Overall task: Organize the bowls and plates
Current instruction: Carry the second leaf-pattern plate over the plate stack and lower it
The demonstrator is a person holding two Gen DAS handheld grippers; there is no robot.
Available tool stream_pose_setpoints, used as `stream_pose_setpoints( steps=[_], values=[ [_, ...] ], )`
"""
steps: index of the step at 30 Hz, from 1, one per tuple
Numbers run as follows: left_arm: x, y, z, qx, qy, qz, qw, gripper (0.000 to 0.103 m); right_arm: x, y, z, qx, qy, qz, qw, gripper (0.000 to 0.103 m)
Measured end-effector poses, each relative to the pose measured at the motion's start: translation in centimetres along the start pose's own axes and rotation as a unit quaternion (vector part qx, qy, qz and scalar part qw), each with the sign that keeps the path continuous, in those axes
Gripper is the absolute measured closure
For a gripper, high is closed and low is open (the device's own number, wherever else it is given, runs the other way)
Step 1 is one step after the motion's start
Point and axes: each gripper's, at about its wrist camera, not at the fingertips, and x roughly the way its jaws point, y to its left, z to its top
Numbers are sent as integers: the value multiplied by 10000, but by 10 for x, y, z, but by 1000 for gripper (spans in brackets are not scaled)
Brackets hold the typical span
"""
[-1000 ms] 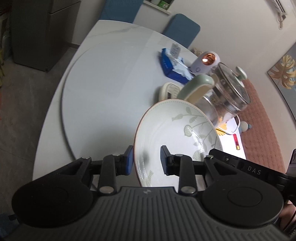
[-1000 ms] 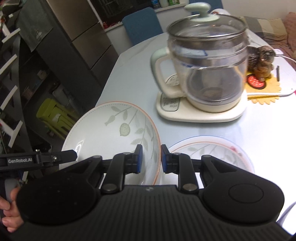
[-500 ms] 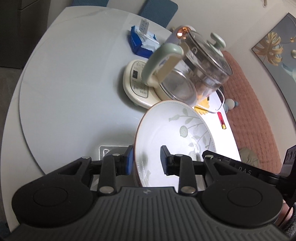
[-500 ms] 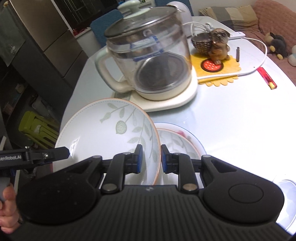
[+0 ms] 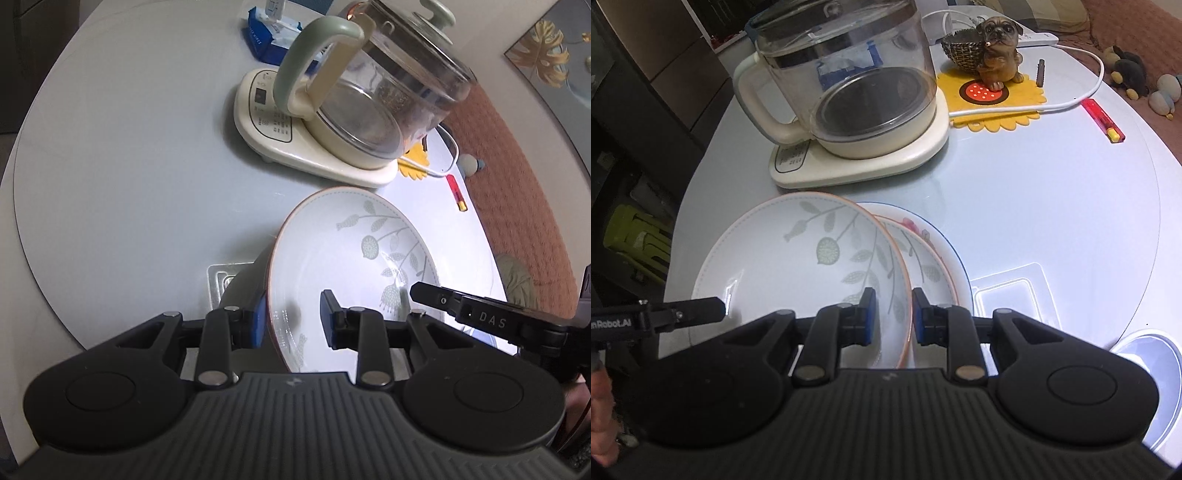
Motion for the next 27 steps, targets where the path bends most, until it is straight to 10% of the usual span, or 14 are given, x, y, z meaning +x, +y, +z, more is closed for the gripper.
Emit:
stream_pose_setpoints(
  steps=[27],
  values=[
    [25,-13,2,262,314,140,9991,67,4,1,-2,-306,-72,-384,9988,80]
  ],
)
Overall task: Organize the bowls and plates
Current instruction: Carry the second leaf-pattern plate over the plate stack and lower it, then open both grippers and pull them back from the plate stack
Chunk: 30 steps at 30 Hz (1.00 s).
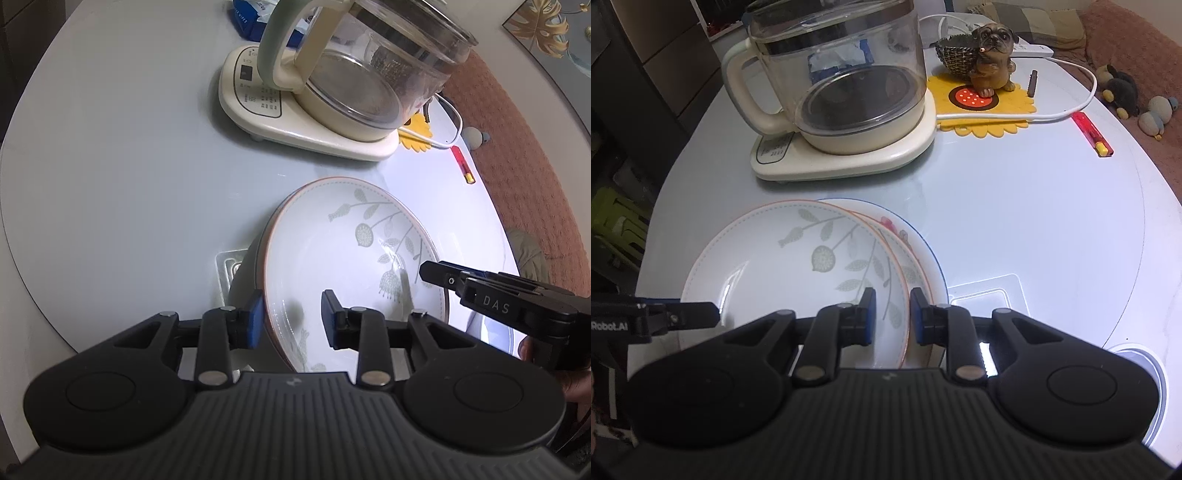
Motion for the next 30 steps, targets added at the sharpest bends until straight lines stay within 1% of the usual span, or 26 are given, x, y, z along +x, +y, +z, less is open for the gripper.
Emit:
stream_pose_setpoints(
  steps=[3,7,13,18,22,25,27,30],
  values=[
    [0,0,-1,-51,48,-34,10000,67,-2,-1,0,55,-23,-41,10000,80],
    [-10,2,-3,-108,-40,-105,9999,57,-9,-3,0,108,-115,-182,9997,80],
    [-31,-1,-11,-138,-224,-109,9996,57,-29,-4,-1,192,-293,-104,9993,82],
    [-61,-8,-23,-55,-468,-122,9988,57,-56,5,-3,237,-536,60,9983,83],
    [-92,-15,-37,16,-733,-117,9972,57,-83,12,-8,279,-742,211,9966,83],
    [-117,-22,-52,66,-941,-53,9955,57,-106,20,-15,215,-903,266,9953,83],
    [-133,-24,-65,14,-1024,-73,9947,57,-122,25,-21,157,-1015,298,9943,83],
    [-159,-28,-87,22,-1171,-64,9931,57,-147,30,-32,206,-1145,390,9924,83]
  ],
)
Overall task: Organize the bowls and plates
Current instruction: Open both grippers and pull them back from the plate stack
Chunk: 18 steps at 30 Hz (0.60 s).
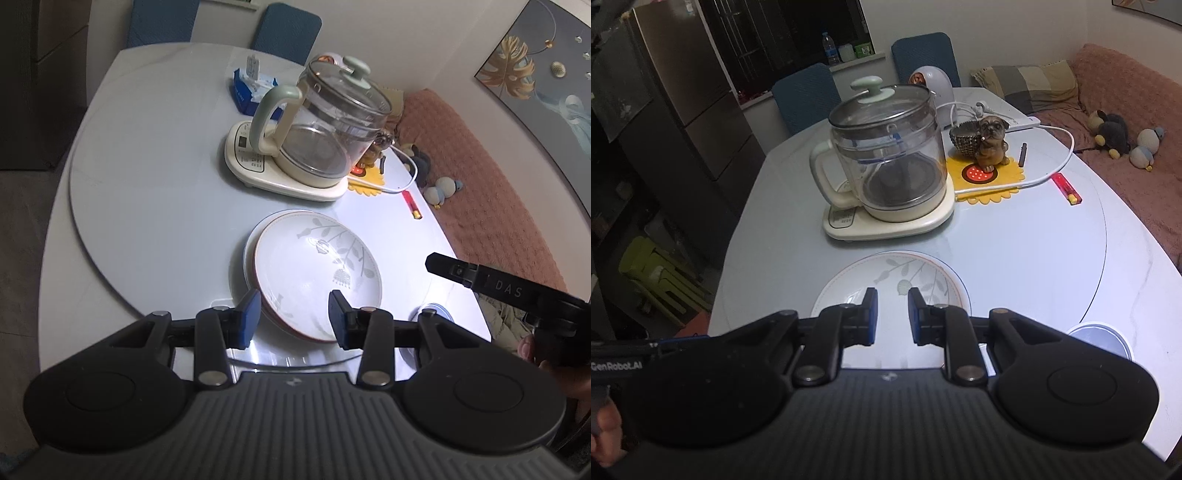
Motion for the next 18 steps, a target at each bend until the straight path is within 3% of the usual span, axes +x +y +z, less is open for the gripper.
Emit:
stream_pose_setpoints(
  steps=[8,18],
  values=[
    [-73,-9,-43,3,-393,132,9991,57,-60,17,-23,-51,-253,205,9995,83],
    [-115,-3,-85,-32,-437,175,9989,57,-89,39,-56,-229,-205,101,9995,83]
  ],
)
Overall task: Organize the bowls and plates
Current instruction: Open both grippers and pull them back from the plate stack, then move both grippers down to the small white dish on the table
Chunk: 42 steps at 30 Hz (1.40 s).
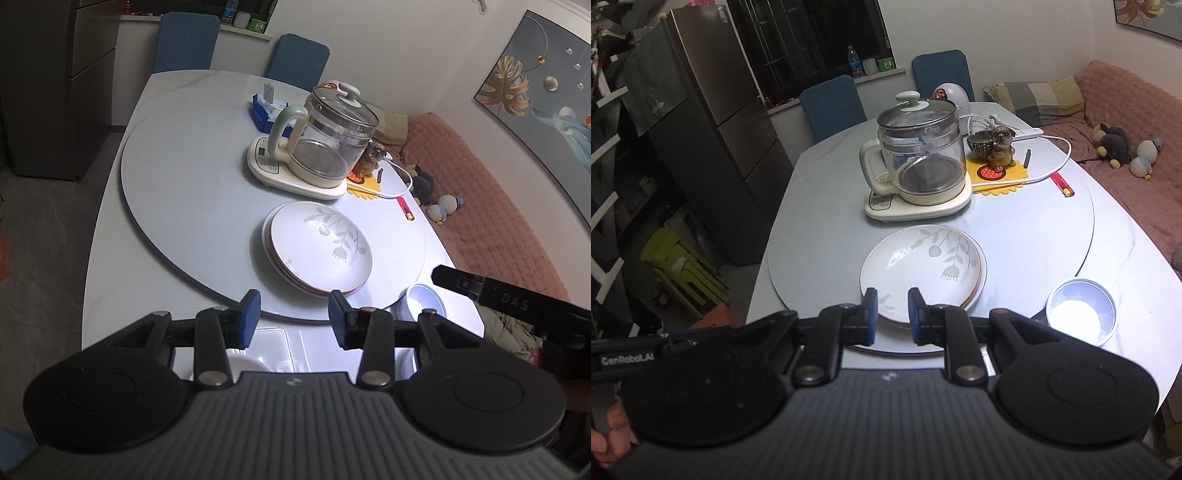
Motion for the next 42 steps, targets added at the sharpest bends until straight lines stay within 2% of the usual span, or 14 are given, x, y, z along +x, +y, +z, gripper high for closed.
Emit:
stream_pose_setpoints(
  steps=[6,9,11,15,21,22,24,28,30,33,35,38,42],
  values=[
    [9,20,-7,-68,173,19,9998,57,7,12,-17,70,11,-89,9999,83],
    [21,37,-6,-103,251,-8,9996,57,24,16,-25,50,226,-133,9996,83],
    [36,45,-3,20,397,134,9991,57,36,20,-27,22,324,-114,9994,83],
    [41,68,4,34,541,187,9984,57,56,31,-35,-112,580,-133,9982,82],
    [58,92,6,30,798,249,9965,57,77,34,-54,139,988,-234,9947,81],
    [62,95,4,23,859,251,9960,56,79,34,-56,147,1033,-233,9943,81],
    [74,103,-2,6,1049,214,9942,45,87,35,-61,134,1198,-144,9926,81],
    [93,117,-19,-60,1401,172,9900,45,101,37,-68,50,1452,-61,9894,79],
    [102,124,-29,-126,1554,177,9876,45,109,38,-73,39,1647,36,9863,72],
    [112,131,-40,-199,1718,143,9848,46,121,38,-83,87,1910,183,9814,72],
    [119,134,-47,-255,1817,166,9829,47,128,42,-91,30,2034,240,9788,72],
    [128,134,-56,-313,1946,169,9802,56,136,46,-100,-34,2175,232,9758,72],
    [138,130,-66,-331,2076,149,9775,73,147,47,-111,-63,2327,283,9721,73]
  ],
)
